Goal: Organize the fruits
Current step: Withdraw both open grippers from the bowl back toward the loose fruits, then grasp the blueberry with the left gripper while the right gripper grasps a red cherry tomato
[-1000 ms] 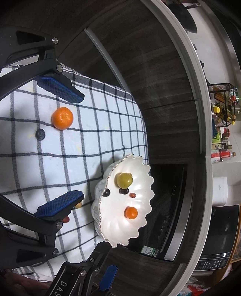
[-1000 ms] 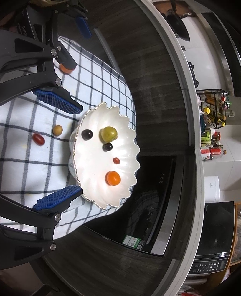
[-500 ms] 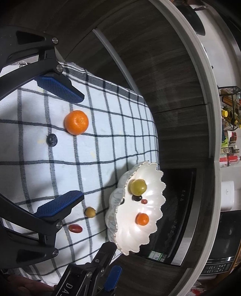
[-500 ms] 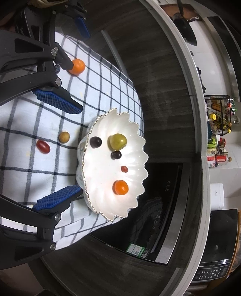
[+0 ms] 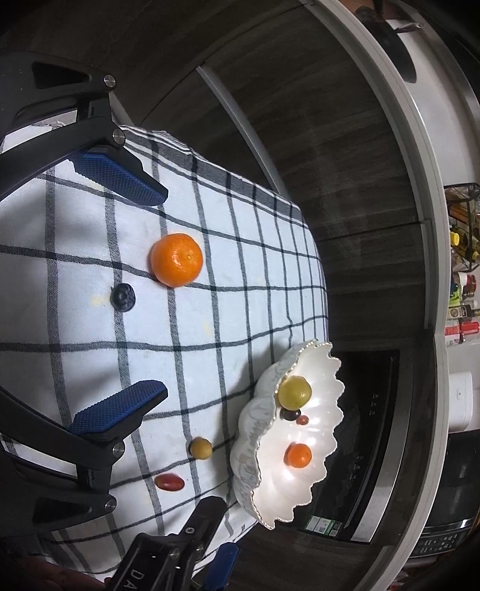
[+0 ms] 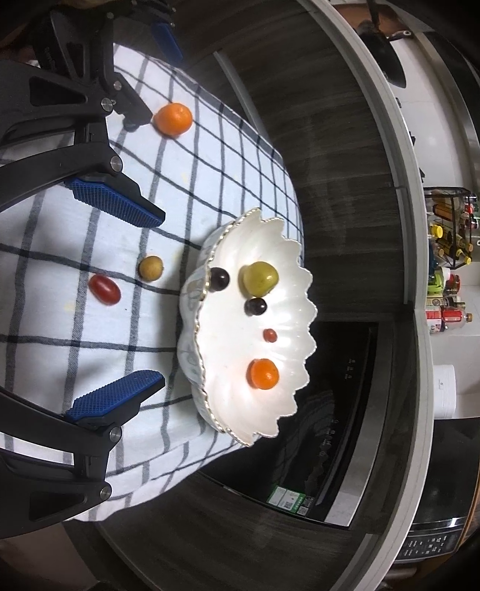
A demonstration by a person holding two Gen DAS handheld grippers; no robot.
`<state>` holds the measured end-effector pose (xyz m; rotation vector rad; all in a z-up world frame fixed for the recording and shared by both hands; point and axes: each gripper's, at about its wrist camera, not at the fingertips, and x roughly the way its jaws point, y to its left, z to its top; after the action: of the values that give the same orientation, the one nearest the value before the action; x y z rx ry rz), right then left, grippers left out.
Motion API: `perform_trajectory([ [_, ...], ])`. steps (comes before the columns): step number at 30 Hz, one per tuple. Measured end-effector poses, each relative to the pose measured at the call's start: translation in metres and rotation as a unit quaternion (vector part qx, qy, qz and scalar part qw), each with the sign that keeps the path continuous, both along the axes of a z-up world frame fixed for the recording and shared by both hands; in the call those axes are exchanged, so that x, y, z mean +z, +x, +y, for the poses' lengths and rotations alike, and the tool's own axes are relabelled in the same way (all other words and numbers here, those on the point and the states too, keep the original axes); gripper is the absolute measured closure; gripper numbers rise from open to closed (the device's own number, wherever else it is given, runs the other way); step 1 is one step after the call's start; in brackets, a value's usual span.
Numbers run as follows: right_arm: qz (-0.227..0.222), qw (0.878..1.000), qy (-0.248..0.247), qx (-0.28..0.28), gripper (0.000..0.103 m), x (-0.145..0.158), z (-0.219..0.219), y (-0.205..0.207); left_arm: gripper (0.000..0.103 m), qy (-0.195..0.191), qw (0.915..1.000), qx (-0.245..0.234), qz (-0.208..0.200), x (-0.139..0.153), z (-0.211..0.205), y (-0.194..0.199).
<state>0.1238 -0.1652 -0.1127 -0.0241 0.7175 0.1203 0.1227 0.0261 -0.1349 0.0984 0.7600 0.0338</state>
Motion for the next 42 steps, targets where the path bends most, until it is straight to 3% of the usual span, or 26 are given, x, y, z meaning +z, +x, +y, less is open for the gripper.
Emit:
perform_trajectory([
  [9, 0.011, 1.000, -0.005, 0.019, 0.022, -0.018, 0.011, -0.003, 0.007, -0.004, 0.9998, 0.007, 0.017, -0.019, 0.005, 0.001],
  [16, 0.028, 1.000, 0.005, 0.011, 0.024, -0.032, 0.006, 0.002, 0.022, -0.011, 0.9992, -0.009, 0.036, -0.032, 0.001, 0.006],
  [21, 0.043, 0.999, 0.006, 0.020, 0.043, -0.040, 0.006, 0.005, 0.030, -0.013, 0.9989, -0.013, 0.044, -0.039, -0.001, 0.009],
  [28, 0.049, 0.998, 0.000, 0.027, 0.045, -0.049, 0.008, 0.007, 0.046, -0.034, 0.9975, -0.010, 0.061, -0.048, 0.003, 0.015],
  [34, 0.062, 0.997, 0.003, 0.035, 0.059, -0.055, 0.011, 0.011, 0.050, -0.040, 0.9977, -0.008, 0.055, -0.050, 0.004, 0.014],
  [39, 0.062, 0.998, 0.003, 0.030, 0.059, -0.057, 0.009, 0.012, 0.064, -0.048, 0.9974, -0.015, 0.051, -0.050, 0.003, 0.014],
  [42, 0.069, 0.997, 0.004, 0.033, 0.070, -0.060, 0.009, 0.013, 0.074, -0.055, 0.9971, -0.012, 0.051, -0.049, 0.005, 0.014],
])
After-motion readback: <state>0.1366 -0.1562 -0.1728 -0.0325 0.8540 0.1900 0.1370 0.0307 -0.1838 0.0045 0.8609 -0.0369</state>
